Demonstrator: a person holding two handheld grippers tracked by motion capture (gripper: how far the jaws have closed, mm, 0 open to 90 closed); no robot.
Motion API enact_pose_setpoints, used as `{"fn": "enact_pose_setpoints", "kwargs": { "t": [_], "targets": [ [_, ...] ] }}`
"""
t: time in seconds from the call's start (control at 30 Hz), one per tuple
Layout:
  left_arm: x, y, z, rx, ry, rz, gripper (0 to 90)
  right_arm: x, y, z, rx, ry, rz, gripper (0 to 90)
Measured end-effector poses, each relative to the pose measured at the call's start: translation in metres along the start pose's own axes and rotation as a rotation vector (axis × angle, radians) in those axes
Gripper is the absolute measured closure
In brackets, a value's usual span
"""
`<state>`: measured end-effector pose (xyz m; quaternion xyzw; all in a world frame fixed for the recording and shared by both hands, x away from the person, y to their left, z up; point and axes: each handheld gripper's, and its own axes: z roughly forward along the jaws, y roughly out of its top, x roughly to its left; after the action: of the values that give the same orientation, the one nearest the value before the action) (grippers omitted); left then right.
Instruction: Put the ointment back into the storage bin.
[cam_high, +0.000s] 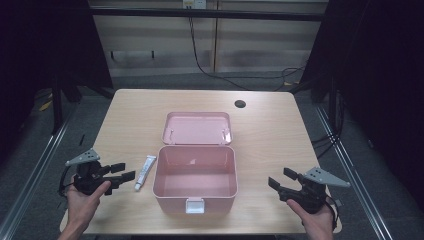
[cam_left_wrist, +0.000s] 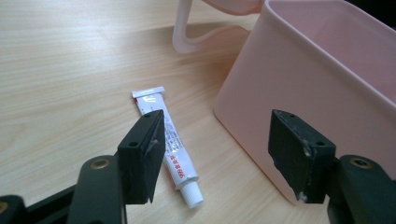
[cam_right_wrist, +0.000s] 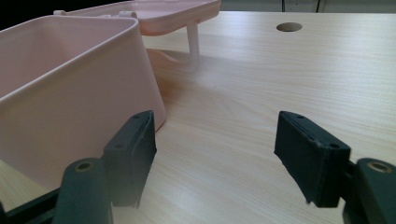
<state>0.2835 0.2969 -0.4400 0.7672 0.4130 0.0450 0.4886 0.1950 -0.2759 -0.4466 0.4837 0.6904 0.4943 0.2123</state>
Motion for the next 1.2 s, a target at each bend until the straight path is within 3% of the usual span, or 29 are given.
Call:
{"fn": "enact_pose_setpoints", "kwargs": {
  "t": [0.17, 0.2, 0.37, 0.4, 0.47, 0.53, 0.6, 0.7, 0.73, 0.77, 0.83, 0.87, 0.9, 0.93, 1.0, 1.07, 1.13, 1.17, 1.2],
  "targets": [
    [0.0, 0.001, 0.002, 0.034, 0.01, 0.017, 33.6, 0.0, 0.0, 0.002, 0.022, -0.009, -0.003, 31.0],
    [-0.002, 0.002, 0.002, 0.057, 0.017, 0.042, 33.2, 0.0, 0.0, 0.001, 0.027, -0.007, -0.002, 30.2],
    [-0.009, 0.014, 0.001, 0.067, 0.019, 0.06, 39.5, 0.0, 0.0, -0.001, 0.049, -0.011, 0.012, 26.9],
    [-0.01, 0.017, 0.002, 0.083, 0.019, 0.059, 41.5, -0.001, 0.0, -0.002, 0.052, -0.002, 0.01, 25.9],
    [-0.014, 0.022, 0.004, 0.129, 0.064, 0.082, 45.3, -0.002, 0.0, -0.003, 0.048, 0.029, 0.025, 25.0],
    [-0.015, 0.025, 0.003, 0.133, 0.032, 0.069, 44.4, -0.002, 0.0, -0.004, 0.047, 0.036, 0.029, 25.0],
    [-0.017, 0.03, 0.0, 0.159, 0.077, 0.089, 44.5, -0.001, 0.0, -0.004, 0.052, 0.04, 0.023, 25.0],
    [-0.018, 0.034, -0.002, 0.169, 0.076, 0.099, 44.5, -0.001, 0.0, -0.003, 0.061, 0.041, 0.021, 24.4],
    [-0.018, 0.038, -0.001, 0.197, 0.053, 0.1, 44.5, 0.0, 0.0, -0.002, 0.072, 0.046, 0.019, 24.4],
    [-0.018, 0.038, -0.001, 0.197, 0.053, 0.1, 44.6, 0.0, 0.0, -0.002, 0.072, 0.046, 0.019, 24.4],
    [-0.02, 0.042, 0.002, 0.245, 0.078, 0.12, 44.9, 0.0, 0.0, -0.001, 0.078, 0.052, 0.021, 24.3],
    [-0.021, 0.044, 0.006, 0.279, 0.057, 0.128, 46.4, 0.0, 0.0, -0.001, 0.083, 0.045, 0.018, 24.3],
    [-0.021, 0.044, 0.006, 0.279, 0.057, 0.128, 46.4, 0.0, 0.0, -0.001, 0.083, 0.045, 0.018, 24.3],
    [-0.021, 0.047, 0.01, 0.313, 0.028, 0.108, 45.8, -0.001, -0.001, -0.002, 0.089, 0.044, 0.022, 24.3],
    [-0.021, 0.05, 0.013, 0.312, 0.007, 0.095, 44.9, -0.002, -0.001, -0.002, 0.093, 0.047, 0.023, 24.3],
    [-0.019, 0.053, 0.016, 0.352, 0.008, 0.083, 45.5, -0.001, -0.001, -0.001, 0.094, 0.051, 0.022, 24.3],
    [-0.018, 0.054, 0.018, 0.356, 0.004, 0.076, 45.4, -0.001, 0.0, -0.001, 0.096, 0.057, 0.021, 24.3],
    [-0.016, 0.056, 0.024, 0.388, 0.009, 0.061, 47.0, 0.0, 0.0, 0.0, 0.096, 0.06, 0.02, 24.3],
    [-0.015, 0.058, 0.025, 0.405, 0.024, 0.076, 47.4, 0.0, 0.0, 0.0, 0.1, 0.063, 0.018, 24.3]
  ]
}}
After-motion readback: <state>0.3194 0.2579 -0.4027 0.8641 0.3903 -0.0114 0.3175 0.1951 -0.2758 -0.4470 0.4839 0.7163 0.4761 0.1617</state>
